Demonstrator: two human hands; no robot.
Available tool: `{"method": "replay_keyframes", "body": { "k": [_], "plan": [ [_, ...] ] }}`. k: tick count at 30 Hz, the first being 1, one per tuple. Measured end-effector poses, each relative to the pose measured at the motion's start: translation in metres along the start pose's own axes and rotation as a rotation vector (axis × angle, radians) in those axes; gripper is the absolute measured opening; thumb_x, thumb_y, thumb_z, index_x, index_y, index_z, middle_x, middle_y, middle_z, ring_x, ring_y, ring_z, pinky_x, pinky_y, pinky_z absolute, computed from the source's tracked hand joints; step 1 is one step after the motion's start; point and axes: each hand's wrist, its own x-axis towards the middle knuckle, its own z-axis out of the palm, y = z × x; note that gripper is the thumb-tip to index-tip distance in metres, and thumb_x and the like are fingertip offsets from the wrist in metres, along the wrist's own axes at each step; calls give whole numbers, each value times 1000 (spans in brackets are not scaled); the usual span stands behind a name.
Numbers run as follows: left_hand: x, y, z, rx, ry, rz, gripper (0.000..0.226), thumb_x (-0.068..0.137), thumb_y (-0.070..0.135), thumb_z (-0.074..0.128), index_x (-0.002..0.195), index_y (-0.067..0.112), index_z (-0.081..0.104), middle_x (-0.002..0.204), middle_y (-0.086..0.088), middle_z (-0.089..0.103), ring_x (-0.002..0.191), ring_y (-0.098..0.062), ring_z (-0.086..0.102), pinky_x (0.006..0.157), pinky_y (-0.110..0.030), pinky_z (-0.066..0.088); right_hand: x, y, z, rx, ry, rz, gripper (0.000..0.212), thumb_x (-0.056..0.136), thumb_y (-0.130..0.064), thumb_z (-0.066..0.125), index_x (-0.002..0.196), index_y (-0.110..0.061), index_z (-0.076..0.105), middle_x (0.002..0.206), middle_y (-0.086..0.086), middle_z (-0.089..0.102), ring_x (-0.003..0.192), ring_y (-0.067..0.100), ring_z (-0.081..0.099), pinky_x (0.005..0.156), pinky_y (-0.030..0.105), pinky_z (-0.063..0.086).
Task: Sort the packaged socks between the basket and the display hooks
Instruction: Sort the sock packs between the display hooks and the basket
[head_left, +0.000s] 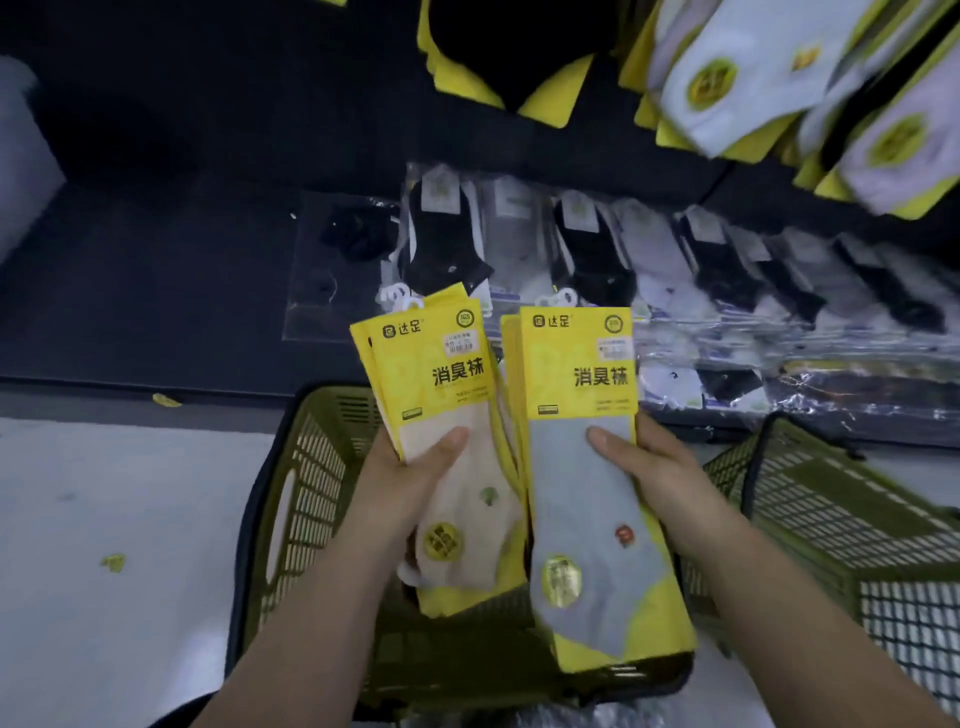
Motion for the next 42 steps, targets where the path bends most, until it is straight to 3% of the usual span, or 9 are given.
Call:
{"method": "replay_keyframes", "body": {
  "k": [5,11,16,21,26,28,31,37,42],
  "plan": [
    [-3,-2,19,22,-17,27,63,55,79,50,99,36,63,96,13,73,86,-8,70,68,-28,57,21,10,14,160,-66,-119,41,80,-18,60,120,-19,56,104,-2,73,93,18,69,76,30,57],
    [-27,7,40,222,165,65,81,70,78,35,121,20,60,113,-6,69,99,-20,65,82,-32,50,13,39,12,115,-121,-185,43,84,-24,67,123,-31,53,122,4,63,109,23,63,92,41,52],
    [-49,35,50,58,-124,-23,92,53,79,49,126,24,59,113,-4,72,103,-22,69,90,-39,51,13,21,13,-53,-61,-245,31,91,-28,59,121,-30,55,133,3,41,127,18,41,109,42,33],
    [-17,45,30,-33,-214,27,66,65,54,66,122,20,62,111,-5,73,100,-24,70,86,-40,53,33,6,37,-240,-17,-379,38,85,-34,66,118,-45,51,112,-10,46,108,4,49,89,21,45],
    [40,58,-11,-52,-245,40,62,67,49,76,121,21,63,111,-6,73,101,-27,69,94,-47,51,71,-42,77,-268,91,-503,73,66,-56,74,123,-57,30,125,-20,37,109,-14,45,80,6,45],
    [54,69,-26,-67,-271,47,60,68,50,75,119,21,64,110,-7,73,101,-27,70,95,-47,50,88,-66,110,-382,277,-575,72,63,-64,68,125,-47,36,118,-19,37,107,-7,44,81,12,40],
    [66,90,-49,-132,-333,95,54,76,48,73,122,22,62,113,-7,72,104,-27,69,91,-45,51,108,-95,151,-357,452,-622,55,64,-44,79,110,-38,50,104,-18,49,94,-2,54,77,20,46],
    [79,123,-99,-131,-373,147,72,57,48,79,123,27,57,112,0,73,101,-22,70,87,-44,54,117,-135,176,-210,242,-503,38,65,-17,84,88,-31,58,89,-5,70,83,15,68,68,38,58],
    [83,146,-128,-153,-402,213,64,59,44,71,119,27,57,105,1,74,93,-21,72,64,-29,58,104,-161,200,-357,266,-452,21,72,-24,79,83,-34,65,89,-16,66,76,5,65,69,31,56]
  ]
}}
